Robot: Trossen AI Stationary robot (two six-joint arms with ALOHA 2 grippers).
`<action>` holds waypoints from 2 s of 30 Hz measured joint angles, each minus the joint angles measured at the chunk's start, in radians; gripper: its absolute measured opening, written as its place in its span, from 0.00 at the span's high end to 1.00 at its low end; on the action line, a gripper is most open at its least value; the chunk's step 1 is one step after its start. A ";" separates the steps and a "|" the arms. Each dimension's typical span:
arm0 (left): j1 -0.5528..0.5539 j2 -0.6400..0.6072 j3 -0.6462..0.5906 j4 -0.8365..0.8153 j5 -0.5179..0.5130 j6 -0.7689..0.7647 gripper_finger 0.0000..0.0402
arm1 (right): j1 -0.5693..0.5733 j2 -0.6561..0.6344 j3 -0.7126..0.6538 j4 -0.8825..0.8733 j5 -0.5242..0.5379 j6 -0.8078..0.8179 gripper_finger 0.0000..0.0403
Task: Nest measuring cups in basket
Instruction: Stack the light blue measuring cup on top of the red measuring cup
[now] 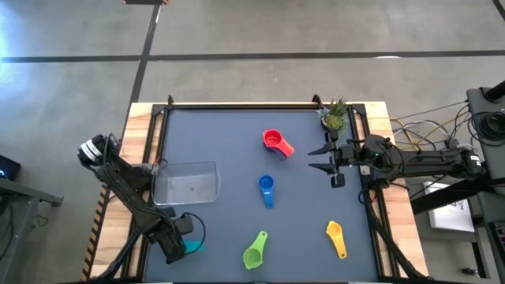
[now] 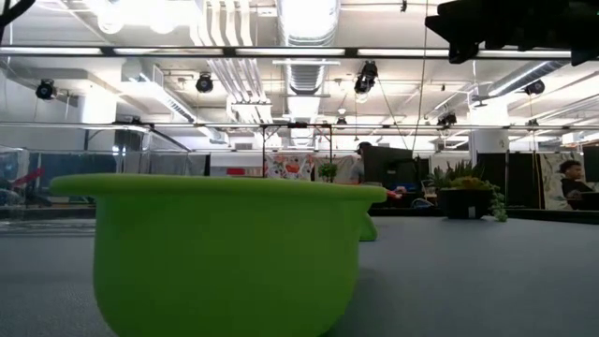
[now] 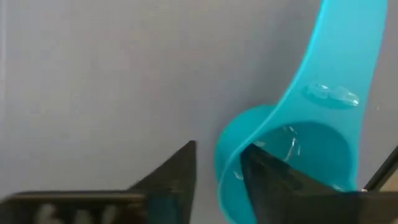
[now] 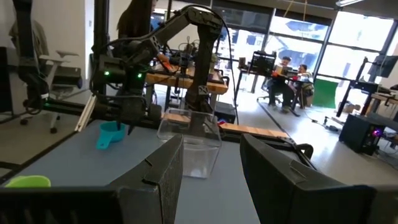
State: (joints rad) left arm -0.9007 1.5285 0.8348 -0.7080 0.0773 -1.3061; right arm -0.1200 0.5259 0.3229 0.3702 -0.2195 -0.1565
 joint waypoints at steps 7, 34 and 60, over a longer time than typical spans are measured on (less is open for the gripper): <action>0.014 -0.005 0.056 -0.048 0.010 0.043 0.98 | 0.000 0.000 0.000 0.002 0.001 0.000 0.63; 0.513 0.030 0.610 -0.580 -0.517 0.904 1.00 | 0.000 0.281 0.041 0.115 0.063 0.273 0.59; 0.775 0.032 0.609 -0.155 -0.732 1.329 1.00 | -0.109 0.758 0.412 0.225 -0.184 0.646 0.34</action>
State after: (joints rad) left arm -0.1261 1.5608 1.4437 -0.8630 -0.6551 0.0228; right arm -0.2289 1.2834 0.7348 0.5955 -0.4035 0.4891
